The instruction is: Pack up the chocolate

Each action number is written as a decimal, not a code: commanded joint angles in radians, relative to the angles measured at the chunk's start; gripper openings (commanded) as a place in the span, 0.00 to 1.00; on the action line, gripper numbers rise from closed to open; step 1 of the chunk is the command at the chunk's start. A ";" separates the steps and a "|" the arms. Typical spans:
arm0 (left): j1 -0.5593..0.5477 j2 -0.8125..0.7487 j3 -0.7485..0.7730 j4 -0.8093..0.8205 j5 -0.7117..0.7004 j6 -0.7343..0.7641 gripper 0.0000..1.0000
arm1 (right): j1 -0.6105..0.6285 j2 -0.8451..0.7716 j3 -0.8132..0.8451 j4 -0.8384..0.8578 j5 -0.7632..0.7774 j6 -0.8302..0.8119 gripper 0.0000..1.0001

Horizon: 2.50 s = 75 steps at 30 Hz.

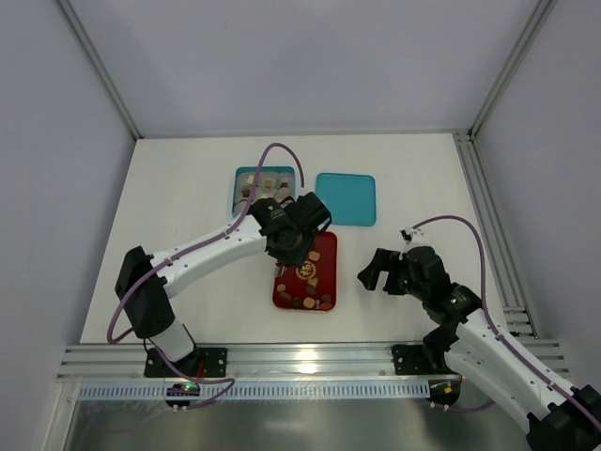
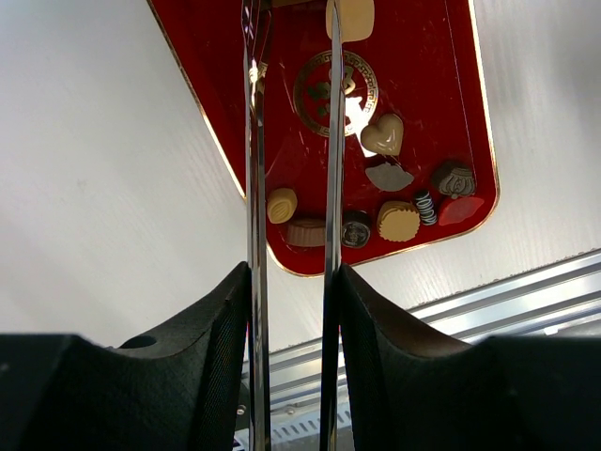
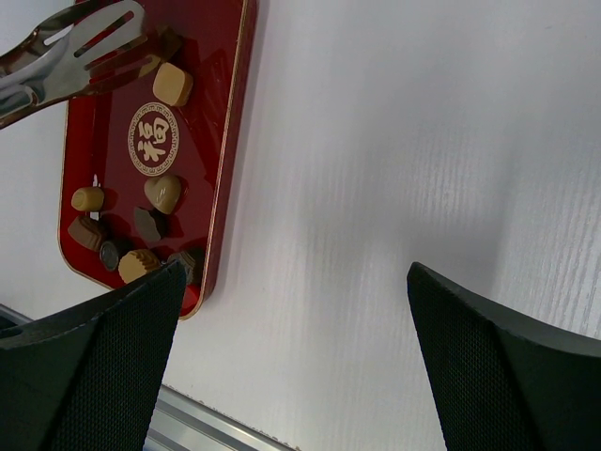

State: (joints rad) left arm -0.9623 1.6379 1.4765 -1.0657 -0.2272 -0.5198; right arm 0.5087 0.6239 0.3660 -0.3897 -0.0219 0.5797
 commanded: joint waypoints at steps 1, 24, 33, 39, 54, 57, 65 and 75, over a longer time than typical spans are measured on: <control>-0.006 -0.006 0.004 0.009 0.008 0.004 0.40 | 0.004 -0.018 -0.002 0.015 -0.006 0.011 1.00; -0.006 0.062 0.065 0.010 -0.015 0.007 0.46 | 0.004 -0.018 -0.004 0.017 -0.006 0.008 1.00; -0.006 0.068 0.068 0.006 -0.020 0.006 0.45 | 0.004 -0.020 -0.006 0.018 -0.006 0.008 1.00; -0.006 0.068 0.064 0.000 -0.017 0.006 0.43 | 0.004 -0.020 -0.007 0.022 -0.007 0.008 1.00; -0.006 0.065 0.073 -0.027 -0.050 0.012 0.36 | 0.004 -0.013 -0.007 0.022 -0.009 0.008 1.00; -0.006 0.051 0.085 -0.034 -0.067 0.014 0.35 | 0.004 -0.010 -0.007 0.023 -0.009 0.008 1.00; -0.006 0.028 0.125 -0.046 -0.075 0.015 0.34 | 0.004 -0.012 -0.006 0.023 -0.009 0.008 1.00; -0.006 0.002 0.148 -0.062 -0.089 0.017 0.33 | 0.004 -0.010 -0.007 0.023 -0.009 0.008 1.00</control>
State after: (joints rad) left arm -0.9623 1.6958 1.5768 -1.1194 -0.2890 -0.5140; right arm 0.5087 0.6151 0.3626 -0.3901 -0.0269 0.5816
